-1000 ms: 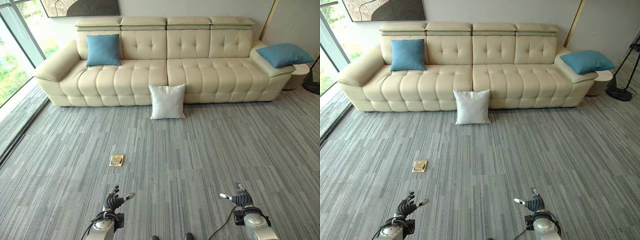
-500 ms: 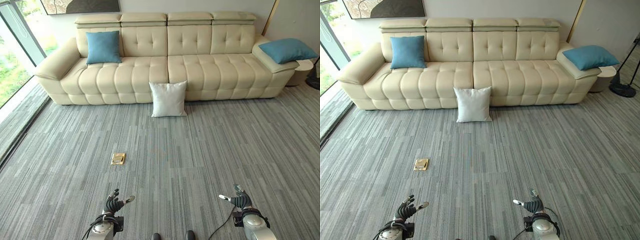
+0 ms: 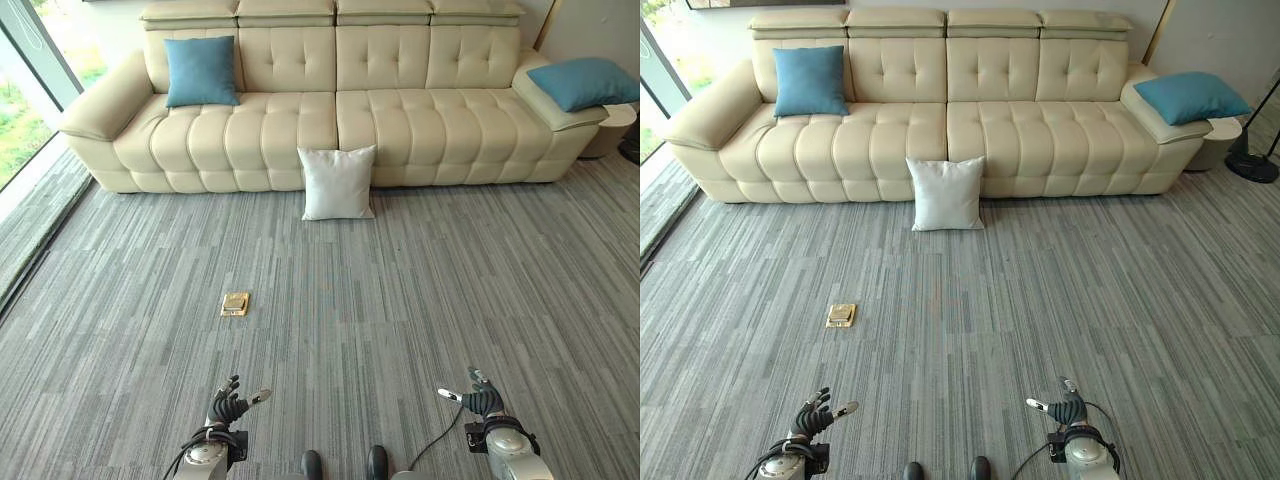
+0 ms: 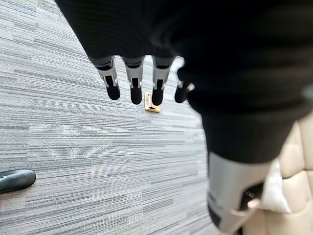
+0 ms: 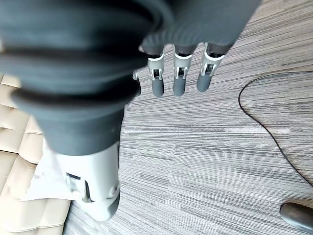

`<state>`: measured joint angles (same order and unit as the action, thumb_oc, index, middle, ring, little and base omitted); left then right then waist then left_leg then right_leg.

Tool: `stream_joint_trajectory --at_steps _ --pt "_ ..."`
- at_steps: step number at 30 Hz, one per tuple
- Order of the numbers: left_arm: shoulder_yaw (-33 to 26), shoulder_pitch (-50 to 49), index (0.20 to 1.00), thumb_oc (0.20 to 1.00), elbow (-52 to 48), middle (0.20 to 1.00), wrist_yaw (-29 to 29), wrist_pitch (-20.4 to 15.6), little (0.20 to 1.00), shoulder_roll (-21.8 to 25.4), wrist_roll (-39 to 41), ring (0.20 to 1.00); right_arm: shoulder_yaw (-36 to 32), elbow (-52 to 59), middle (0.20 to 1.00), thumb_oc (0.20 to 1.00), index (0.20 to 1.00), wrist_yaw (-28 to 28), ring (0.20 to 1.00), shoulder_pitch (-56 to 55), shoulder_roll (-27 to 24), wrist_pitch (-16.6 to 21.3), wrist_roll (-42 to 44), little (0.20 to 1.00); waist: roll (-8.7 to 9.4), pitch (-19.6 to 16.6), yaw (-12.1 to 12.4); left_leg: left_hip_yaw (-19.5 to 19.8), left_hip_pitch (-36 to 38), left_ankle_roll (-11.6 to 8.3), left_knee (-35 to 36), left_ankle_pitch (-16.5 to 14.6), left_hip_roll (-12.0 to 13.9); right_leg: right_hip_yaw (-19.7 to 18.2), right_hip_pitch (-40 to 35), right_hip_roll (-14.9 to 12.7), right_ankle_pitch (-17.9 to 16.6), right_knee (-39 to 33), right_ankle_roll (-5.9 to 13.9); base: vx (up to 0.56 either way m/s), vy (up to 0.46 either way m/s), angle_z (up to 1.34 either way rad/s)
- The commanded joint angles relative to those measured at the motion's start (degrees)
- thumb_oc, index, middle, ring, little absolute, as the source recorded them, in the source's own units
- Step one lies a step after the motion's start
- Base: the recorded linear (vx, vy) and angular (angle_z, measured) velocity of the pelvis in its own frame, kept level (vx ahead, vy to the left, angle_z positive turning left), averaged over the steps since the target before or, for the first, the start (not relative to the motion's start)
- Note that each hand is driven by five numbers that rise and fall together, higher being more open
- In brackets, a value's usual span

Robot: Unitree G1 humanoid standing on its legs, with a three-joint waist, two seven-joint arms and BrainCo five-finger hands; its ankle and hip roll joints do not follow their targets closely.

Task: Pick up all the scattered cushions and arrange them neatly on the sofa.

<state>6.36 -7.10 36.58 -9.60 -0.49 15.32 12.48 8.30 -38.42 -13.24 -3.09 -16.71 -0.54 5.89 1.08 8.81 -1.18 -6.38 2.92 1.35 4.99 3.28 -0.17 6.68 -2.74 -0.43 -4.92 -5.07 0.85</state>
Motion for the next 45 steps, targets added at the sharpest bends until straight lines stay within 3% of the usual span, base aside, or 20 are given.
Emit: stream_joint_trajectory --at_steps 1,4,5,7,8,10,13,15,20,24,27,29,32,35,39,43,45 --pt "-0.7 2.6 1.000 1.000 0.3 1.000 -1.3 -1.0 1.000 1.8 -0.4 1.000 0.2 0.1 1.000 1.000 1.000 -0.8 1.000 3.0 -1.0 0.7 1.5 1.000 1.16 -0.4 0.2 1.1 1.6 -3.46 0.0 -5.9 2.2 0.7 -3.1 -5.5 7.7 0.1 6.77 0.05 0.069 0.02" --pt "-1.0 2.7 1.000 1.000 0.0 1.000 -1.8 -1.0 1.000 2.4 -0.6 1.000 0.3 0.5 1.000 1.000 1.000 -1.0 1.000 3.6 -1.2 0.5 1.0 1.000 1.62 -0.1 0.5 1.1 1.1 -2.47 0.0 -6.2 1.4 0.3 -1.8 -6.3 7.7 2.0 7.26 0.03 0.138 0.00" --pt "-1.0 3.5 1.000 1.000 -0.5 1.000 -2.4 -1.2 1.000 2.9 -0.5 1.000 0.2 0.9 1.000 1.000 1.000 -0.9 1.000 3.2 -0.9 0.4 1.3 1.000 1.57 0.8 0.5 1.5 1.2 -1.34 0.0 -6.7 0.7 -0.5 1.9 -7.0 8.5 9.4 7.89 -0.02 0.205 -0.09" --pt "-0.7 4.5 1.000 1.000 -0.8 1.000 -2.7 -1.3 1.000 3.1 -0.3 1.000 0.7 0.1 1.000 1.000 1.000 -0.7 1.000 3.4 -0.7 0.2 1.3 1.000 0.56 2.7 -0.3 1.4 1.5 -0.36 0.0 -6.9 0.8 -1.6 9.9 -6.9 6.4 22.9 8.62 0.00 0.178 -0.09" --pt "-0.4 4.8 1.000 1.000 -0.7 1.000 -2.7 -1.2 1.000 3.0 -0.4 1.000 0.8 0.0 1.000 1.000 1.000 -0.9 1.000 3.3 -0.7 0.2 1.1 1.000 0.11 3.2 -0.7 1.6 1.9 -0.40 0.0 -7.1 1.0 -2.1 11.8 -5.9 6.6 24.6 8.22 0.08 0.074 0.02" --pt "0.1 5.0 1.000 1.000 -1.7 1.000 -2.3 -1.2 1.000 2.8 -0.6 1.000 0.8 0.0 1.000 1.000 1.000 -1.2 1.000 3.7 -1.1 0.2 1.1 1.000 -0.25 4.2 -1.6 1.6 3.4 -0.79 0.0 -8.1 0.7 -0.9 14.2 -3.6 7.6 20.7 6.81 0.18 -0.032 0.08" --pt "0.5 5.1 1.000 1.000 -1.3 1.000 -2.2 -1.2 1.000 2.2 -0.2 1.000 1.1 -0.3 1.000 1.000 1.000 -1.4 1.000 3.0 -1.2 -0.5 0.7 1.000 -0.24 4.9 -3.3 2.2 5.5 -1.19 0.0 -9.8 -0.2 -0.3 17.7 -1.5 5.7 15.3 6.86 0.20 -0.088 0.05" --pt "1.1 5.0 1.000 1.000 -1.4 1.000 -1.6 -1.5 1.000 1.9 -0.2 1.000 0.9 -0.3 1.000 1.000 1.000 -1.4 1.000 1.7 -1.2 -0.3 1.1 1.000 -0.02 4.4 -3.9 3.0 6.5 -1.54 0.0 -10.9 -0.4 -0.8 15.1 -1.4 5.8 11.4 6.23 0.25 -0.135 0.28" --pt "1.0 5.1 1.000 1.000 -0.5 1.000 -0.8 -1.5 1.000 1.0 2.2 1.000 -0.2 -3.0 1.000 1.000 1.000 -0.8 1.000 1.0 -1.6 0.7 2.9 1.000 -1.07 2.5 -5.0 2.2 7.5 -3.16 -2.1 -11.4 1.7 -0.7 11.6 0.0 7.2 10.3 3.98 0.24 -0.165 0.39" --pt "1.1 5.4 1.000 1.000 -0.8 1.000 -0.6 -1.7 1.000 0.9 3.2 1.000 -0.4 -3.5 1.000 1.000 1.000 -0.3 1.000 1.1 -2.6 1.4 3.8 1.000 -0.50 3.3 -4.6 2.1 2.6 -4.91 -15.8 -8.6 2.1 -1.2 7.2 0.4 8.5 8.8 1.94 0.14 -0.134 0.15" --pt "1.2 5.8 1.000 1.000 -0.6 1.000 -0.5 -1.8 1.000 0.8 3.5 1.000 -0.8 -3.8 1.000 1.000 1.000 -0.2 1.000 1.1 -3.3 1.4 4.0 1.000 0.68 4.2 -3.8 0.7 -3.2 -4.16 -22.4 -6.6 2.9 -1.2 4.2 -0.6 9.9 7.7 0.90 0.14 -0.092 -0.04" --pt "1.2 5.3 1.000 1.000 0.0 1.000 -0.5 -1.2 1.000 0.8 2.9 1.000 -1.1 -4.1 1.000 1.000 1.000 -0.1 1.000 1.3 -3.9 1.3 4.1 1.000 1.75 4.1 -2.7 0.5 -6.7 -3.18 -20.0 -8.0 2.5 -1.7 2.1 -1.4 10.8 7.1 0.98 0.22 -0.028 -0.02" --pt "1.0 4.7 1.000 1.000 0.3 1.000 -0.4 -1.0 1.000 0.8 2.8 1.000 -0.9 -4.3 1.000 1.000 1.000 0.2 1.000 1.1 -3.9 1.1 4.0 1.000 1.90 3.7 -2.3 0.6 -8.9 -3.37 -17.3 -7.2 2.5 -2.1 0.7 -1.5 11.8 6.5 1.09 0.21 0.010 -0.13" --pt "0.9 3.4 1.000 1.000 0.1 1.000 -0.5 -0.3 1.000 0.7 2.3 1.000 -0.5 -4.2 1.000 1.000 1.000 -0.1 1.000 0.6 -4.3 0.7 2.9 1.000 0.79 3.5 -0.9 2.7 -12.6 -4.73 -9.0 -0.1 3.1 -3.2 -3.0 -0.4 13.6 4.9 1.37 0.32 0.076 -0.11" --pt "0.5 3.2 1.000 1.000 0.4 1.000 -0.6 -0.4 1.000 0.8 2.0 1.000 -0.2 -4.8 1.000 1.000 1.000 -0.3 1.000 0.7 -4.1 0.1 2.0 1.000 0.23 2.9 0.3 0.3 -14.7 -5.42 -2.1 3.1 3.1 -5.1 -6.8 -0.3 14.9 3.4 2.15 0.31 0.123 -0.28" --pt "0.3 2.7 1.000 1.000 1.0 1.000 -0.6 -0.4 1.000 0.8 1.7 1.000 0.0 -4.9 1.000 1.000 1.000 -0.1 1.000 0.9 -3.9 0.0 1.0 1.000 0.26 1.3 0.4 0.1 -13.6 -4.69 -2.8 3.6 2.8 -6.0 -8.5 -1.8 15.6 3.5 3.21 0.26 0.162 -0.46" --pt "0.1 2.9 1.000 1.000 1.6 1.000 -0.5 -0.5 1.000 1.0 2.1 1.000 0.2 -5.4 1.000 1.000 1.000 0.5 1.000 1.3 -3.3 -0.1 1.0 1.000 1.27 0.3 0.7 -0.5 -12.9 -3.40 -5.0 1.1 1.7 -6.9 -7.7 -3.8 15.3 6.5 4.54 0.34 0.221 -0.31"
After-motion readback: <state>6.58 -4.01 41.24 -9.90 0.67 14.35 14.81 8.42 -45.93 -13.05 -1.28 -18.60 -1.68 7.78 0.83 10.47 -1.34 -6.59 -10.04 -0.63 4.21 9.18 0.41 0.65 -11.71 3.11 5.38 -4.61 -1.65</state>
